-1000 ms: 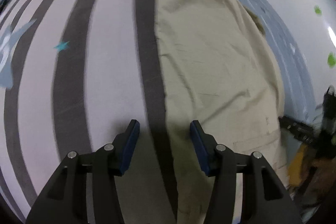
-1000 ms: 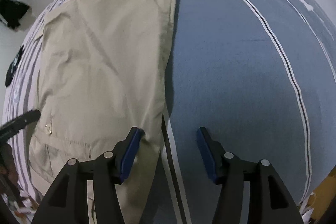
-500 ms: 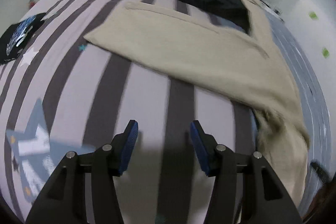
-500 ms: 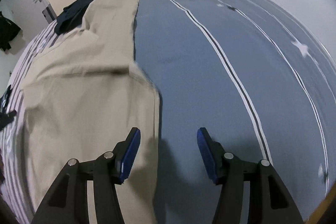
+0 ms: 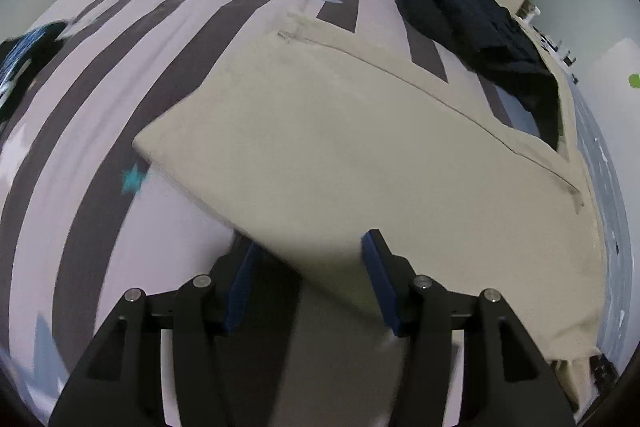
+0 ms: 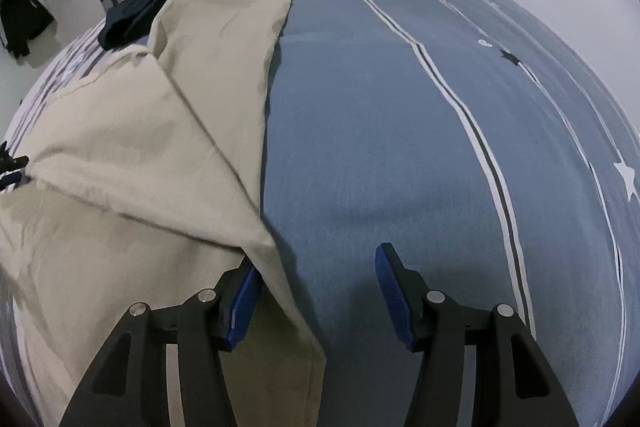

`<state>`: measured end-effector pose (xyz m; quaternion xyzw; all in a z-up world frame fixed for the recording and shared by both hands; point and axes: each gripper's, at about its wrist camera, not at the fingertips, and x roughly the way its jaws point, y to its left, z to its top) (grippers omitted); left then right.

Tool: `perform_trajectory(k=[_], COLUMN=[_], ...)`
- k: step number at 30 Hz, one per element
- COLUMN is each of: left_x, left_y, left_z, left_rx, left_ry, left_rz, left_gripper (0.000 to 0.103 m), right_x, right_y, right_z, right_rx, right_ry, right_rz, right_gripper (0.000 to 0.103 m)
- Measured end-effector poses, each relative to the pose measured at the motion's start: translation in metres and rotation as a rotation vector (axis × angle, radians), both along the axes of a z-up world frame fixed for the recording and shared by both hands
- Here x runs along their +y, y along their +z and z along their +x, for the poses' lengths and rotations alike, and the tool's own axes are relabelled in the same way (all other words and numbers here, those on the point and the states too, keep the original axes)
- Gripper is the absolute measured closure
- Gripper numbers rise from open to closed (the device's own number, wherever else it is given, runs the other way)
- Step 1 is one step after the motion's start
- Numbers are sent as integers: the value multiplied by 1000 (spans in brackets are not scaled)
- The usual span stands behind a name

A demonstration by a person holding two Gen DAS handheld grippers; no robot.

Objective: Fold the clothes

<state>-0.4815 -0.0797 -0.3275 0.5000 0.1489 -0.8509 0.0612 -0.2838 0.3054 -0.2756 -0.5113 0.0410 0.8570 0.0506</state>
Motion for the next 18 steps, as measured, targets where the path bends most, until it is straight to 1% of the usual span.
perform_trajectory(k=[3, 4, 5, 6, 7, 8, 9, 10, 11, 13, 18], left_x=[-4, -3, -2, -2, -3, -6, -5, 2, 8, 23, 81], left_y=[-2, -3, -2, -3, -1, 4, 10, 23, 38, 66, 128], left_z=[-9, -13, -13, -15, -17, -20, -22, -25, -27, -36, -94], left_rx=[25, 30, 41, 40, 38, 43, 57, 86, 109, 157, 270], left_ry=[-37, -56, -79, -92, -96, -97, -105, -129, -151, -196, -291], left_rz=[-18, -29, -39, -47, -42, -17, -11, -24, -28, -32, -6], left_gripper=[53, 59, 72, 79, 97, 102, 102, 102, 102, 102, 102], right_x=[-1, -2, -3, -4, -4, -3, -1, 0, 0, 2, 14], right_y=[-7, -10, -13, -13, -13, -13, -13, -13, -13, -12, -8], right_z=[-7, -9, -11, -10, -9, -9, -8, -7, -8, -8, -5], right_rx=[-5, -7, -9, -5, 2, 4, 7, 10, 8, 4, -11], right_ry=[-39, -53, -66, -70, -84, -92, -100, -108, -104, -96, -90], right_rz=[-15, -19, -22, -17, -20, -27, -35, -42, -43, -44, -56], right_gripper=[51, 50, 49, 49, 49, 49, 51, 51, 53, 53, 53])
